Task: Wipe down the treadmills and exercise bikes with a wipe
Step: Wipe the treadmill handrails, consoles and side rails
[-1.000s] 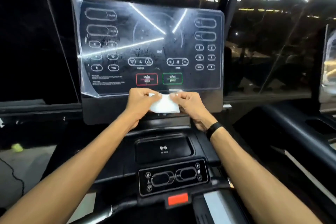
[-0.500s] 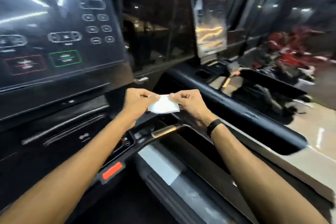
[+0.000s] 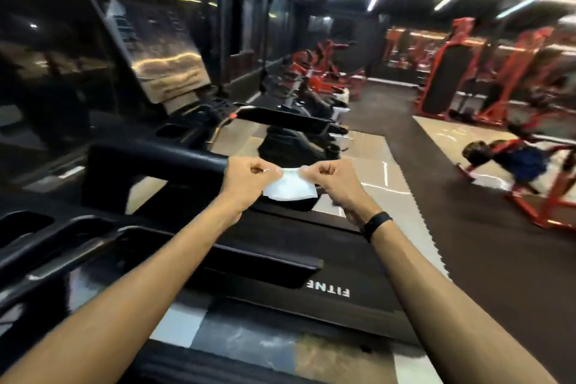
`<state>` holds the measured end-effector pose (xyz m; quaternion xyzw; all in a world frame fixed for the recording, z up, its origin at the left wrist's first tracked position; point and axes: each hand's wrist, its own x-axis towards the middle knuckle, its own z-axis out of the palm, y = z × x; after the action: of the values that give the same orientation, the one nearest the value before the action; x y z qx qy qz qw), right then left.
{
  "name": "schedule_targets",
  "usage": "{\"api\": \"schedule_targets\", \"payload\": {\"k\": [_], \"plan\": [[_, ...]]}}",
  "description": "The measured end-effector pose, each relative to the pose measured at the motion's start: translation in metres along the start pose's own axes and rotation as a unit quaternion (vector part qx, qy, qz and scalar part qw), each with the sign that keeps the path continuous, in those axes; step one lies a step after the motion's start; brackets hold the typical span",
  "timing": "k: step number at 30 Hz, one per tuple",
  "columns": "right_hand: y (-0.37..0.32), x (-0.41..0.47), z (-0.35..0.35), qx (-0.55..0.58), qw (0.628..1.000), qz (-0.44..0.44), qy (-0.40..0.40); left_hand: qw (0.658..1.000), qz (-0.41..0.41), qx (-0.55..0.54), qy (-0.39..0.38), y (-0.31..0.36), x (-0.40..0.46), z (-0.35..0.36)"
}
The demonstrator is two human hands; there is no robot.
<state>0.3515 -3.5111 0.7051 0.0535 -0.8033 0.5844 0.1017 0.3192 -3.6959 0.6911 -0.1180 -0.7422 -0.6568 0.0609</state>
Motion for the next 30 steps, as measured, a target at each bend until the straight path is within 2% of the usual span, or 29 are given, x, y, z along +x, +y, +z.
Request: {"api": "schedule_targets", "payload": {"k": [6, 12, 19, 23, 30], "plan": [[0.044, -0.058, -0.153, -0.011, 0.996, 0.024, 0.091, 0.996, 0.017, -0.015, -0.091, 0.021, -0.017, 0.164], [0.066, -0.097, -0.265, 0.005, 0.986, 0.017, 0.164, 0.988, -0.001, -0.041, -0.146, 0.042, -0.024, 0.287], [0.121, -0.109, -0.328, 0.05, 0.978, 0.059, 0.192, 0.974, -0.012, -0.033, -0.224, 0.037, -0.015, 0.371], [0.149, -0.092, -0.347, 0.051, 0.975, 0.084, 0.201, 0.974, -0.027, -0.03, -0.223, 0.019, 0.003, 0.405], [0.2, -0.013, -0.399, 0.029, 0.979, 0.109, 0.17, 0.975, -0.073, -0.052, -0.204, -0.017, 0.079, 0.471]]}}
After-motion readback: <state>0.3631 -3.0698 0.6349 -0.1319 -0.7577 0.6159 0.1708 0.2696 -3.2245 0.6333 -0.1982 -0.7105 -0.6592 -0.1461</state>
